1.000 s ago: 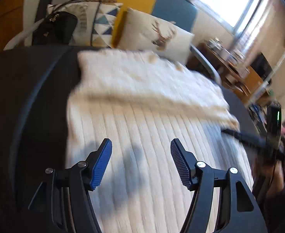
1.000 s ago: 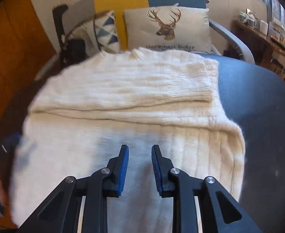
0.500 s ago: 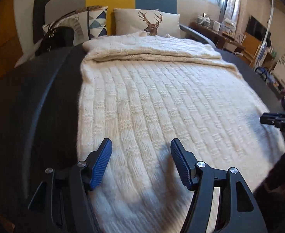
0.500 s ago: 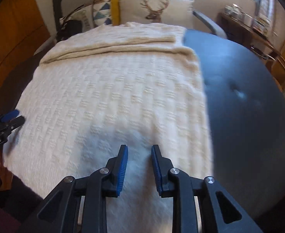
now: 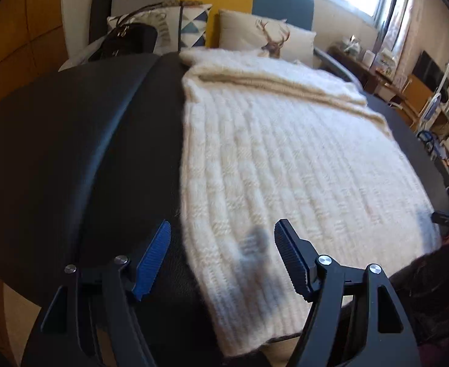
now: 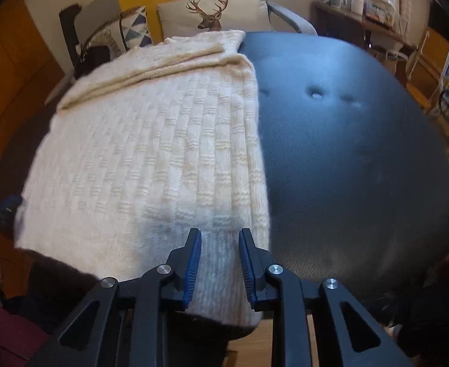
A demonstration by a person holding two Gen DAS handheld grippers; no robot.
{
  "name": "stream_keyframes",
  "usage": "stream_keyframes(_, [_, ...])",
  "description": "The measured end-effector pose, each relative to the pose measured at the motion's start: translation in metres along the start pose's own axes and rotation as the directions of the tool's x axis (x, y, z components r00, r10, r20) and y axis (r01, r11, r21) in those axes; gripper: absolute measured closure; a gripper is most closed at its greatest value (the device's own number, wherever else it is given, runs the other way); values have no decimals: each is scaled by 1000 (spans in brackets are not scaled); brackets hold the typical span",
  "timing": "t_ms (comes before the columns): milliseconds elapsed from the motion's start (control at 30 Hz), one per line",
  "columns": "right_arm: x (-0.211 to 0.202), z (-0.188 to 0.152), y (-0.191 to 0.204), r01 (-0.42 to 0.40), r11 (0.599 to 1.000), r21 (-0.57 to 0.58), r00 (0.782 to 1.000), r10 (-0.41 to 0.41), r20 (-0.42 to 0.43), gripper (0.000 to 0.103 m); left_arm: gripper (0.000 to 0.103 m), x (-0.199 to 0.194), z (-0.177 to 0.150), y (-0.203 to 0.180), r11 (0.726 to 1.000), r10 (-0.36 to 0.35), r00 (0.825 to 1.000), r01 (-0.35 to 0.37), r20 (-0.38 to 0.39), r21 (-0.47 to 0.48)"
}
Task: Fold clothes
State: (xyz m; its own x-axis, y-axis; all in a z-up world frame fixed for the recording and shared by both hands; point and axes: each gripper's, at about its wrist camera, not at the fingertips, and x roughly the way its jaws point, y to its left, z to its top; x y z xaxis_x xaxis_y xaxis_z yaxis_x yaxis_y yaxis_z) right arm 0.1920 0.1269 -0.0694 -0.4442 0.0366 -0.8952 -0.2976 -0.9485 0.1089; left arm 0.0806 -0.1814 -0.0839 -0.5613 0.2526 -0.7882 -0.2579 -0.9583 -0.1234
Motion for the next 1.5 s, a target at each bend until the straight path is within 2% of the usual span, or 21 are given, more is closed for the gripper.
stream_keyframes(67, [13, -5, -2, 15, 1000, -14, 999, -16, -43, 79, 29, 4, -4, -14, 997, 11, 1000, -9, -26, 70])
stream_keyframes(133, [9, -9, -1, 6, 1000, -30, 999, -7, -36, 79, 29, 17, -14, -17, 994, 55, 994, -45, -98, 99])
stream_keyframes(267, [0, -10, 9, -5, 997, -81, 999, 1, -45, 78, 29, 3, -21, 4, 1000, 30, 998, -29, -62, 6])
stream_keyframes(333, [-7, 3, 21, -128, 991, -41, 991, 129, 20, 78, 29, -7, -21, 14, 999, 23, 999, -24, -31, -40])
stream_keyframes(400, [2, 17, 62, -179, 976, -120, 983, 183, 22, 78, 28, -13, -16, 18, 997, 11, 1000, -10, 13, -73])
stream_keyframes(467, [12, 31, 102, -228, 953, -201, 972, 236, 18, 78, 28, -10, -7, 10, 999, -9, 1000, 11, 27, -53])
stream_keyframes(533, [33, 39, 142, -275, 925, -262, 960, 277, -30, 78, 28, -6, -2, -4, 999, -33, 999, 33, 30, -11])
stream_keyframes(600, [49, 35, 175, -226, 914, -337, 974, 217, -64, 77, 28, 5, 0, -20, 997, -53, 999, 53, 0, 55])
stream_keyframes(633, [58, 33, 182, -198, 909, -365, 980, 183, -77, 77, 28, 16, -2, -28, 995, -35, 999, 39, -40, 93])
stream_keyframes(667, [56, 32, 186, -175, 901, -396, 984, 170, -49, 77, 28, 23, -4, -33, 991, -20, 998, 28, -62, 127])
stream_keyframes(733, [54, 35, 187, -174, 896, -409, 985, 161, -67, 77, 28, 19, -9, -35, 988, -34, 999, 37, -22, 149])
stream_keyframes(867, [41, 57, 175, -180, 917, -356, 982, 186, -17, 77, 28, 9, 9, -16, 985, -172, 985, 172, 19, 4])
stream_keyframes(933, [43, 65, 170, -119, 926, -358, 991, 134, 19, 77, 28, 10, 22, -7, 975, -208, 978, 210, 33, -66])
stream_keyframes(967, [49, 71, 165, -92, 932, -350, 994, 105, 18, 77, 28, 16, 27, -6, 982, -178, 984, 179, 24, -62])
stream_keyframes(1033, [63, 75, 153, -80, 939, -333, 997, 81, -10, 76, 28, 38, 39, -8, 998, -57, 998, 56, -37, -21])
stream_keyframes(1100, [70, 78, 146, -86, 941, -326, 996, 80, -31, 76, 28, 51, 47, -11, 1000, -1, 997, -1, -81, -18])
stream_keyframes(1167, [68, 84, 141, -106, 940, -324, 994, 102, -29, 76, 28, 53, 56, -16, 1000, 29, 996, -30, -82, -8])
stream_keyframes(1300, [62, 116, 125, -84, 958, -275, 995, 98, 37, 76, 28, 53, 74, -28, 997, 69, 997, -67, -41, 42])
stream_keyframes(1400, [72, 140, 115, -6, 969, -249, 998, 23, 64, 76, 28, 64, 87, -30, 995, 86, 995, -84, -41, 48])
stream_keyframes(1500, [96, 148, 96, 23, 980, -200, 1000, -18, 25, 76, 28, 79, 91, -31, 993, 109, 992, -106, -69, 48])
